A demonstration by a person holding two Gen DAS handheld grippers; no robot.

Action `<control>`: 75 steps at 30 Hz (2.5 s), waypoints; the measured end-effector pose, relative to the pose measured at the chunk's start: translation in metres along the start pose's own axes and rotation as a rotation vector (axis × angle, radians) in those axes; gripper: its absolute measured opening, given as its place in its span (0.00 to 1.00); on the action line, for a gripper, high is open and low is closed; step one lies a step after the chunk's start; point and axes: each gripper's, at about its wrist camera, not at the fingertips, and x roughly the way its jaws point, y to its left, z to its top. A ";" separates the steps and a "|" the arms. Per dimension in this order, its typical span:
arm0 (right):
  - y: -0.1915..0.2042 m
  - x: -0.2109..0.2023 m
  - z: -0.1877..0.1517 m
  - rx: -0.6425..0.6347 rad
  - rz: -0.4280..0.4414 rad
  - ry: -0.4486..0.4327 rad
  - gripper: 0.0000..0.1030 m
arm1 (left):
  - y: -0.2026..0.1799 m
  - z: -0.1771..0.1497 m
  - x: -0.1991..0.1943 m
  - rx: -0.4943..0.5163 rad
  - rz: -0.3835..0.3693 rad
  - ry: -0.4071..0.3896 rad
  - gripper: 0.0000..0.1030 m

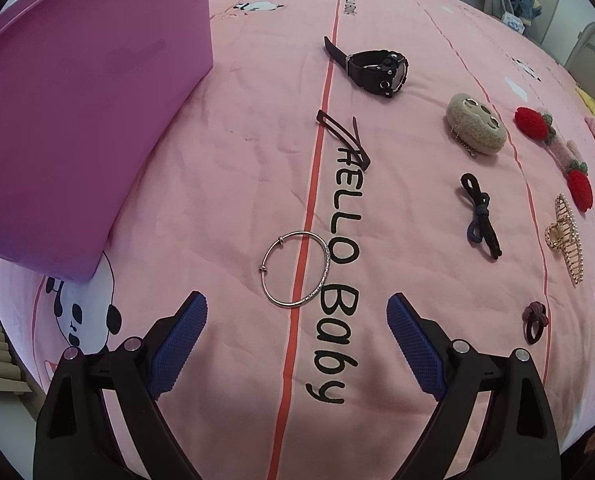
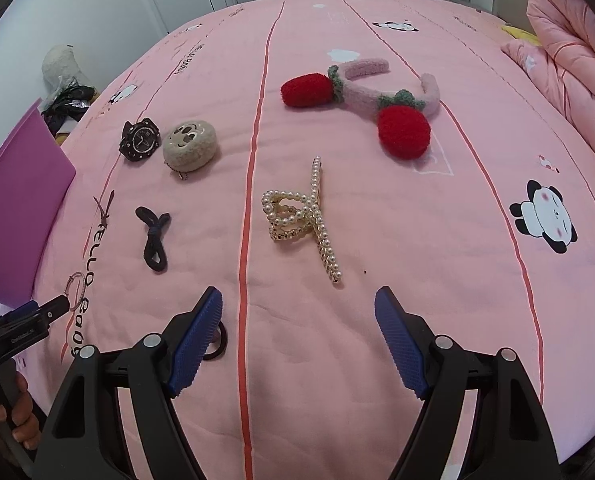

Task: Organize jewelry
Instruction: 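Grasp the silver bangle with the left tool while the right tool grasps the pearl hair claw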

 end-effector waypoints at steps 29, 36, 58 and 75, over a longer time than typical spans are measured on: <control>-0.007 0.063 0.027 -0.030 -0.039 0.044 0.73 | -0.005 0.007 0.045 0.001 0.034 0.032 0.87; -0.006 0.078 0.037 -0.053 -0.057 0.052 0.73 | -0.008 0.009 0.050 0.007 0.038 0.027 0.87; 0.012 0.102 0.046 -0.159 -0.164 0.007 0.73 | -0.010 -0.006 0.054 0.001 0.045 -0.020 0.94; 0.021 0.100 0.041 -0.201 -0.162 -0.017 0.62 | 0.003 -0.002 0.056 -0.044 0.001 -0.041 0.86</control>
